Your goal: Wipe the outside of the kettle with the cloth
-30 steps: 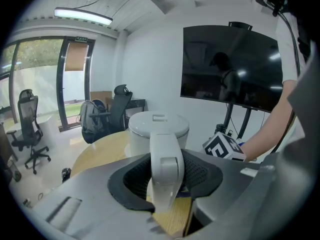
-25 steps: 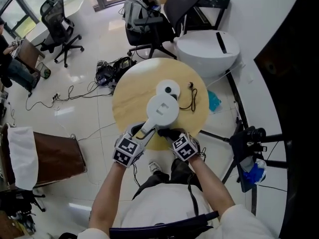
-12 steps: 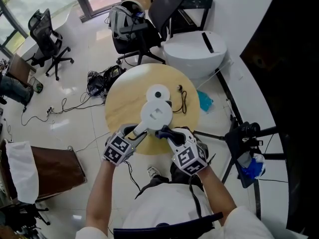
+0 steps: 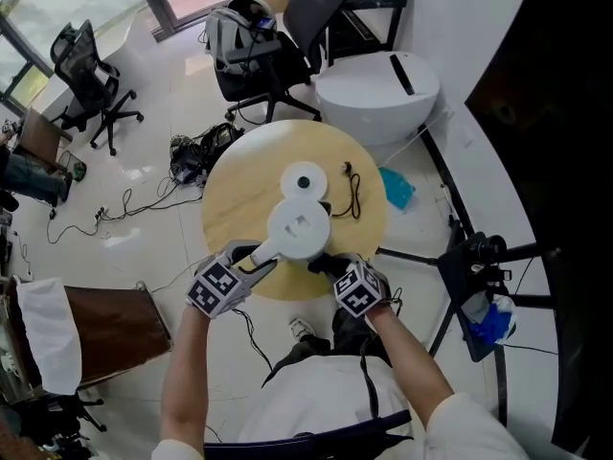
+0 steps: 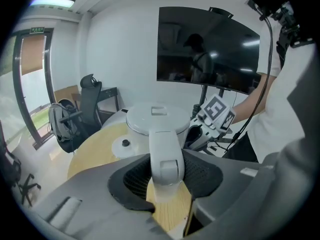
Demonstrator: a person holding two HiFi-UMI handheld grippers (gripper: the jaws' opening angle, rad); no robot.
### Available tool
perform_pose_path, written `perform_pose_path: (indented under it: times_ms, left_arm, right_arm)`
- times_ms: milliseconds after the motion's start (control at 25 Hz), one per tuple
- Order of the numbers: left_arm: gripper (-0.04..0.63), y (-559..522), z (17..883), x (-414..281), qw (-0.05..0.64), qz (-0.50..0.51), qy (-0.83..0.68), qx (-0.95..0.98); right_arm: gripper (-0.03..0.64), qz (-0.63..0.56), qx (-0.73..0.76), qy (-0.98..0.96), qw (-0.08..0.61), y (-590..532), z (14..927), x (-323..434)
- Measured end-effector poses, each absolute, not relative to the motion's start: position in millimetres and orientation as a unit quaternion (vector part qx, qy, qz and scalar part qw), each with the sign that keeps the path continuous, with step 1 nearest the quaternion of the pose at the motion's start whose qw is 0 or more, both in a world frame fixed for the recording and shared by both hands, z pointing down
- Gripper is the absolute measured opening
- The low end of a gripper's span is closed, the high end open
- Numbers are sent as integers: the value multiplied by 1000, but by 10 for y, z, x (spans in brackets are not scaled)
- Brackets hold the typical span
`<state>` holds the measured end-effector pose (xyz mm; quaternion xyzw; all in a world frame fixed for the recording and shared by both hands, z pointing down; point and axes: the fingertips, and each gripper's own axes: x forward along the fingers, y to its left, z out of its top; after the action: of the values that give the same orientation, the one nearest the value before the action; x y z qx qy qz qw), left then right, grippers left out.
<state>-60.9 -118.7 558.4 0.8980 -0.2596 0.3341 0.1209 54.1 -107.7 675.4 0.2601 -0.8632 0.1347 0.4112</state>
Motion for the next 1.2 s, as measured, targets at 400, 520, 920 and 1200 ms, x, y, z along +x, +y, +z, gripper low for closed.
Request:
perform_pose_path:
  times_ms: [400, 520, 920, 1200]
  left_arm:
    - [160, -1285, 5659, -797, 83, 436, -205, 872]
    - [160, -1319, 5652, -843, 80, 442, -191, 873]
    - [160, -1360, 5682, -856, 73, 442, -161, 880]
    - [160, -1348, 5687, -875, 78, 453, -164, 873]
  right_arm:
    - [83, 121, 227, -850, 460, -1124, 7202, 540]
    - [83, 93, 226, -867, 433, -1113, 6739, 495]
    - [84, -61, 252, -891, 372, -1177, 5148, 499]
    - [84, -85, 248, -868, 421, -1361, 5522, 586]
